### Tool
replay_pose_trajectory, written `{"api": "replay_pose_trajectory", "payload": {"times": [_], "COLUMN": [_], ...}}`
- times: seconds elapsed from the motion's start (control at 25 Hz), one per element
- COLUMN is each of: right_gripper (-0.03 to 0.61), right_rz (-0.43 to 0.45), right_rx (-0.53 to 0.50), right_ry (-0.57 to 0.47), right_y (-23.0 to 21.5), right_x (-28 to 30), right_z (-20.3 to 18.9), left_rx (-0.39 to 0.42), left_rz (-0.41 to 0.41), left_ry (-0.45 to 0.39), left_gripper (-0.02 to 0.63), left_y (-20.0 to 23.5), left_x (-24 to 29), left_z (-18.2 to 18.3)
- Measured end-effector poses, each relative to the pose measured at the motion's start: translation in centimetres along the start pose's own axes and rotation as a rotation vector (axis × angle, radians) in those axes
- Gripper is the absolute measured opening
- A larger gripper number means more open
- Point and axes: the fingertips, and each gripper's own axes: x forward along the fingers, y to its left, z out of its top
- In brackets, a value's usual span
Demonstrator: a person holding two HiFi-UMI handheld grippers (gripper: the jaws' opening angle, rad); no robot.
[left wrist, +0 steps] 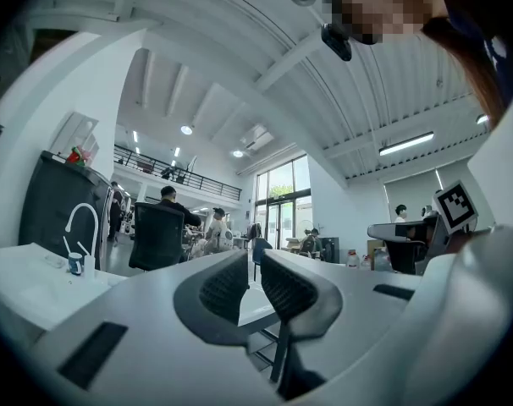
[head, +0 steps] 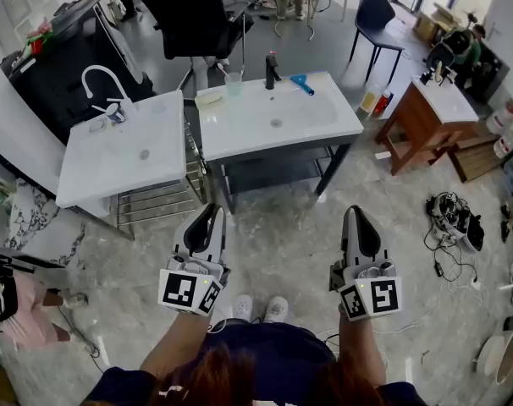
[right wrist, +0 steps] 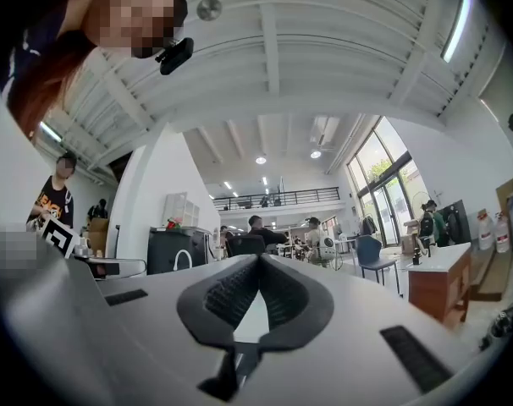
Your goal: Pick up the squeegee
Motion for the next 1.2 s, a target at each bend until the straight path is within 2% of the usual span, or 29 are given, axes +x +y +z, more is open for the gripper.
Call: {"api": "replay_pose_trajectory", "payload": {"times": [0.04,0.24,0.36,0.52,0.68,0.88,1.08,1.2], "right_gripper": [0.023,0.177,0.213,0.241,0.281,0.304,0.311,0.318], "right_rz": [0.005,0.067,0.084,0.105,0.115,0.113,0.111,0.098], "right_rx": [0.004,0.047,0.054,0.066,0.079,0.072,0.058,0.045], "right_ry": [-0.002,0.019,0.020,0.034,0.036,0.030,0.018,0.003], "right_y": [-0.3,-2.1,-3.6,-5.3,-6.6,-8.2,-8.3,-8.2], "right_x": [0.0,0.7,1.3,2.8,5.6,11.5,21.3,27.3], "right_z": [0.0,-0.5,-0.9,-2.0,-2.9,-3.8,-4.1,-3.9], "left_rx": [0.003,-0.025,-0.016,-0.005,-0.004,0.006,-0.028,-0.016], "left_rz": [-0.002,-0.015,-0.007,0.040,0.077,0.088,0.038,0.000], "left_ry": [0.002,0.012,0.038,0.077,0.073,0.057,0.037,0.030], "left_gripper": [0.046,0.154,0.207,0.246,0.256,0.259,0.261,0.264], "left_y": [-0.4,-3.3,-4.5,-3.6,-1.0,3.4,9.3,13.0], "left_x": [0.3,2.4,3.8,5.3,7.5,12.9,21.1,26.0], "left_z": [-0.1,-1.1,-2.0,-3.3,-3.9,-3.9,-3.3,-2.5]}}
